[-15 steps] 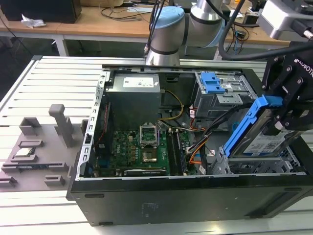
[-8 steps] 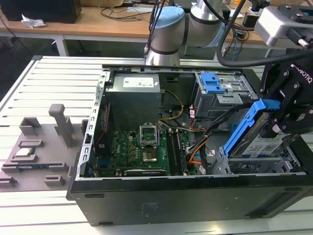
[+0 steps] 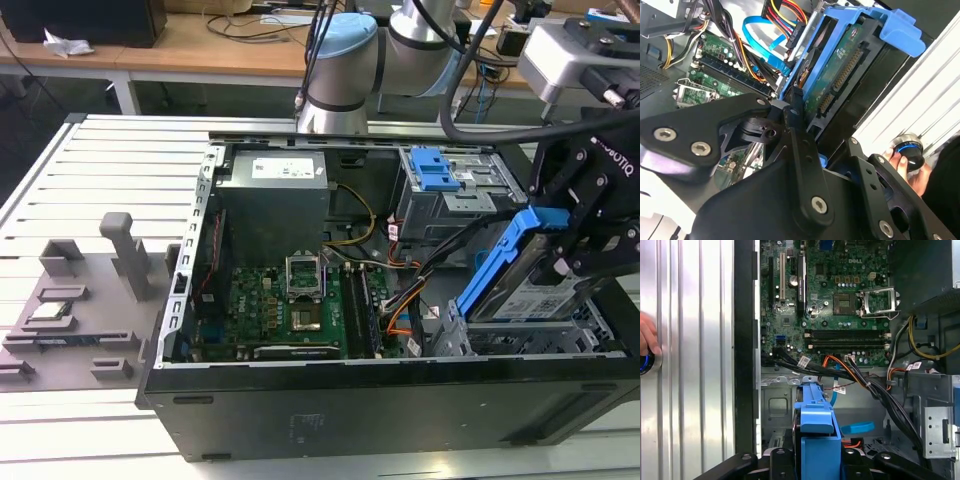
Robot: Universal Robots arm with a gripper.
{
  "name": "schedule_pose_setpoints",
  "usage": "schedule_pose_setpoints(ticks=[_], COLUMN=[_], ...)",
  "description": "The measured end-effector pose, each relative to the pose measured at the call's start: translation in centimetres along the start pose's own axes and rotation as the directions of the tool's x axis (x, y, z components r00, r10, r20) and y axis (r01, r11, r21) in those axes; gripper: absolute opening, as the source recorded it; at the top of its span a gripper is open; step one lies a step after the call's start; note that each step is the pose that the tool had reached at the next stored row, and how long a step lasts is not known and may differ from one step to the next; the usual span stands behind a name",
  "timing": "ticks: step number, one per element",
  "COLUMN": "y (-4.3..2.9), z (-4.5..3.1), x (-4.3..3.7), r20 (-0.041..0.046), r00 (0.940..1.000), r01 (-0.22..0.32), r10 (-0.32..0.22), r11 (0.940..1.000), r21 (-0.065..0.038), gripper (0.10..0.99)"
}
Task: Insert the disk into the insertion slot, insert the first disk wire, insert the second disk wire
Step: 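Insert the disk into the insertion slot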
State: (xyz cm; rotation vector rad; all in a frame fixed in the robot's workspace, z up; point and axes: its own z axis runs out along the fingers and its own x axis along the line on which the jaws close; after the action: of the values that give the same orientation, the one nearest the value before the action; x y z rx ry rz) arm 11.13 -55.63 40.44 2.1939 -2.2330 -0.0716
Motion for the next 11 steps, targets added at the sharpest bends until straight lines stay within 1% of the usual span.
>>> schedule_pose_setpoints(ticks=[2,7,11], y=[-0.01,-0.02,-0.02], z=[0.23,0.48,0.50], x=[0.01,0.01,0.01], r20=[0.0000,-0.0001,-0.0001], r00=[1.0000,1.0000,1.0000], r01=[0.000,0.000,0.000], r10=[0.000,0.000,0.000], r11=[1.0000,1.0000,1.0000], r21=[0.000,0.000,0.000], gripper=[0.361,0.361,0.361])
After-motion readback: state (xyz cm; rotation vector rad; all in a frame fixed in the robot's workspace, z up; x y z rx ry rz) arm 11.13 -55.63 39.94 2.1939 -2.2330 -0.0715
